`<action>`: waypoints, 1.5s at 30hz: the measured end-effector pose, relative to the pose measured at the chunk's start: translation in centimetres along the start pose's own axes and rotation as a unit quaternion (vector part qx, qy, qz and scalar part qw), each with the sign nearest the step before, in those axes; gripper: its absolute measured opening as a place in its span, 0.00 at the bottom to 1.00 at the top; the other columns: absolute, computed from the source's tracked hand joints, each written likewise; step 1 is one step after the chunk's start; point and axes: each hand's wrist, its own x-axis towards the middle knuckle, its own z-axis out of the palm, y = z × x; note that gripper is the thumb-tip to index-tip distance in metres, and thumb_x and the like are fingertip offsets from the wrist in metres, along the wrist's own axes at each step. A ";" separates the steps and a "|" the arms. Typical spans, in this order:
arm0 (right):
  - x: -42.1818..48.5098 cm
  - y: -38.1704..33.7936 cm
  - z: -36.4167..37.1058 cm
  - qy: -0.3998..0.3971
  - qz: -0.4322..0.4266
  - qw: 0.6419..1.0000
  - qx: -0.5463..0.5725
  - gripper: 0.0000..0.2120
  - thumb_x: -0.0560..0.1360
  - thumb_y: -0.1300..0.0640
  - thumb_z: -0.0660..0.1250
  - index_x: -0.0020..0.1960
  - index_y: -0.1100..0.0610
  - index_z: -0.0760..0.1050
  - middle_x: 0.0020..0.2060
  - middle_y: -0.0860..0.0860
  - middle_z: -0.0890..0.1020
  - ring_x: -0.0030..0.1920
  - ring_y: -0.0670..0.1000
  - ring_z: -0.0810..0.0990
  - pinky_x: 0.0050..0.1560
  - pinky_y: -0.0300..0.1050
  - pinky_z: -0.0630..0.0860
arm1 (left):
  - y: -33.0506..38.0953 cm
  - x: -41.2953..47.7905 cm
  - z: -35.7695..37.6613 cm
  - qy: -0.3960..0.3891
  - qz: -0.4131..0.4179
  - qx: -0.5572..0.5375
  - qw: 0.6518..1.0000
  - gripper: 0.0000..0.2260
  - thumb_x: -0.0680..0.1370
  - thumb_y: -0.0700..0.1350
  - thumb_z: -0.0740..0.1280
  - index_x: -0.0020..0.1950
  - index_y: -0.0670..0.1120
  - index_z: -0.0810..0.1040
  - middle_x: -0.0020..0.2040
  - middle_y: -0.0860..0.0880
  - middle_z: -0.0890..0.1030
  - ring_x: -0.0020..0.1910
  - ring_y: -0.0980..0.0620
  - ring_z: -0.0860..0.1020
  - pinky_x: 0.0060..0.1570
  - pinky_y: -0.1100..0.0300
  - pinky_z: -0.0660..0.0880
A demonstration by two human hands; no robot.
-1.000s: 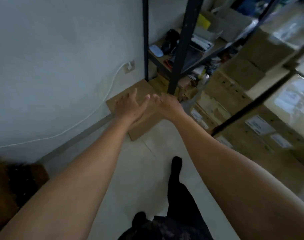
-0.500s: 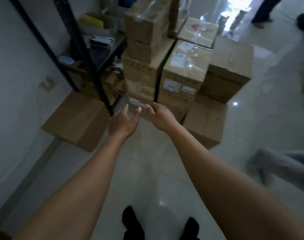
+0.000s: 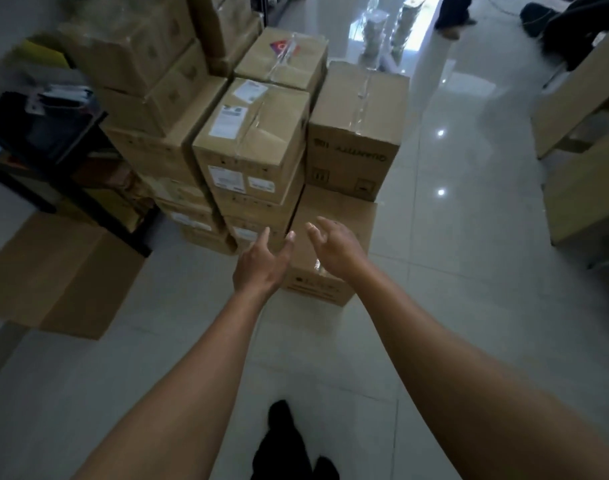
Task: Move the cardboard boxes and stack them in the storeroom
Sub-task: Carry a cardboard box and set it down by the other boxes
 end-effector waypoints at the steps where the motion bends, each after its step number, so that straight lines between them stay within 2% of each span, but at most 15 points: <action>1: 1.3 0.9 -1.2 0.002 -0.003 1.000 0.003 0.27 0.82 0.44 0.52 0.76 0.58 0.60 0.74 0.56 0.64 0.75 0.54 0.60 0.72 0.49 0.57 | 1.3 0.9 1.0 -0.003 0.002 -0.001 1.000 0.34 0.77 0.68 0.54 0.77 0.51 0.61 0.75 0.45 0.66 0.73 0.43 0.65 0.66 0.48 0.65; 7: 10.4 5.2 -8.0 0.011 0.006 1.000 0.028 0.29 0.81 0.40 0.51 0.77 0.54 0.58 0.75 0.53 0.62 0.75 0.53 0.59 0.72 0.50 0.57 | 8.8 9.4 5.1 -0.002 0.016 -0.003 1.000 0.34 0.77 0.69 0.54 0.77 0.50 0.61 0.75 0.46 0.66 0.73 0.44 0.65 0.67 0.47 0.65; 16: 28.4 8.5 -19.7 0.029 0.035 0.999 0.023 0.29 0.80 0.40 0.53 0.75 0.56 0.62 0.73 0.56 0.67 0.72 0.56 0.65 0.70 0.51 0.62 | 22.1 26.5 9.2 -0.004 0.012 -0.040 0.999 0.33 0.77 0.67 0.56 0.77 0.49 0.63 0.75 0.45 0.67 0.73 0.45 0.66 0.69 0.50 0.64; 20: 35.2 9.8 -23.6 0.019 0.049 0.998 0.017 0.29 0.81 0.40 0.52 0.76 0.54 0.60 0.74 0.55 0.64 0.73 0.57 0.63 0.70 0.53 0.61 | 26.2 32.1 11.0 -0.007 -0.012 -0.064 0.998 0.33 0.78 0.66 0.57 0.77 0.48 0.62 0.75 0.43 0.66 0.73 0.44 0.65 0.71 0.49 0.62; 25: 44.7 11.0 -27.3 -0.012 0.034 0.999 -0.007 0.29 0.80 0.39 0.51 0.76 0.53 0.59 0.75 0.55 0.62 0.74 0.56 0.61 0.72 0.54 0.60 | 29.3 38.6 13.9 0.002 -0.058 -0.098 0.994 0.34 0.77 0.67 0.55 0.79 0.50 0.57 0.77 0.46 0.62 0.75 0.44 0.62 0.70 0.45 0.62; 30: 55.7 11.6 -29.9 -0.068 -0.024 0.996 -0.057 0.28 0.81 0.41 0.52 0.76 0.54 0.61 0.74 0.56 0.64 0.73 0.57 0.63 0.71 0.51 0.61 | 31.3 45.7 17.0 0.068 -0.150 -0.141 0.976 0.36 0.77 0.66 0.57 0.79 0.49 0.55 0.78 0.45 0.58 0.76 0.44 0.58 0.72 0.45 0.59; 33: 62.8 12.1 -31.1 -0.108 -0.061 0.988 -0.093 0.27 0.81 0.40 0.52 0.75 0.53 0.62 0.73 0.55 0.66 0.72 0.57 0.65 0.70 0.51 0.63 | 32.0 49.7 19.1 0.140 -0.243 -0.184 0.942 0.38 0.77 0.65 0.60 0.80 0.48 0.51 0.79 0.44 0.53 0.78 0.44 0.54 0.74 0.45 0.56; 36: 69.1 12.7 -31.9 -0.147 -0.087 0.977 -0.127 0.27 0.81 0.41 0.52 0.75 0.53 0.61 0.73 0.54 0.65 0.71 0.57 0.67 0.69 0.52 0.63 | 32.4 51.7 21.6 0.218 -0.345 -0.222 0.885 0.41 0.77 0.63 0.62 0.80 0.44 0.47 0.80 0.42 0.50 0.78 0.42 0.52 0.74 0.46 0.56; 39: 74.2 13.2 -31.9 -0.164 -0.125 0.957 -0.204 0.27 0.81 0.42 0.53 0.76 0.54 0.59 0.76 0.55 0.59 0.74 0.58 0.61 0.71 0.54 0.59 | 32.4 52.7 23.9 0.283 -0.401 -0.239 0.838 0.46 0.75 0.63 0.65 0.79 0.41 0.44 0.79 0.40 0.50 0.77 0.41 0.53 0.74 0.47 0.57; 40: 75.8 13.4 -31.5 -0.171 -0.142 0.946 -0.236 0.28 0.81 0.42 0.53 0.76 0.54 0.57 0.76 0.56 0.57 0.75 0.58 0.58 0.72 0.54 0.57 | 32.3 52.7 24.8 0.309 -0.432 -0.244 0.811 0.47 0.74 0.63 0.67 0.79 0.41 0.44 0.79 0.39 0.51 0.77 0.41 0.54 0.74 0.47 0.58; 42: 78.4 14.4 -31.9 -0.150 -0.141 0.946 -0.253 0.32 0.79 0.42 0.57 0.77 0.55 0.54 0.76 0.57 0.55 0.76 0.58 0.55 0.73 0.54 0.54 | 32.1 52.6 25.6 0.336 -0.460 -0.266 0.778 0.50 0.72 0.63 0.70 0.79 0.41 0.44 0.78 0.40 0.57 0.76 0.42 0.59 0.72 0.47 0.61; 43: 79.7 14.9 -31.9 -0.154 -0.136 0.947 -0.247 0.34 0.77 0.42 0.60 0.76 0.56 0.53 0.75 0.58 0.58 0.75 0.59 0.57 0.72 0.54 0.55 | 32.0 52.3 26.2 0.340 -0.477 -0.285 0.758 0.51 0.71 0.63 0.71 0.79 0.40 0.45 0.76 0.41 0.61 0.74 0.42 0.62 0.71 0.47 0.63; 45: 81.6 15.9 -31.9 -0.197 -0.129 0.945 -0.226 0.36 0.75 0.42 0.65 0.75 0.57 0.55 0.71 0.60 0.66 0.71 0.61 0.64 0.70 0.54 0.61 | 31.8 51.6 27.7 0.338 -0.502 -0.328 0.726 0.46 0.69 0.63 0.73 0.77 0.42 0.56 0.71 0.43 0.71 0.68 0.44 0.71 0.67 0.48 0.69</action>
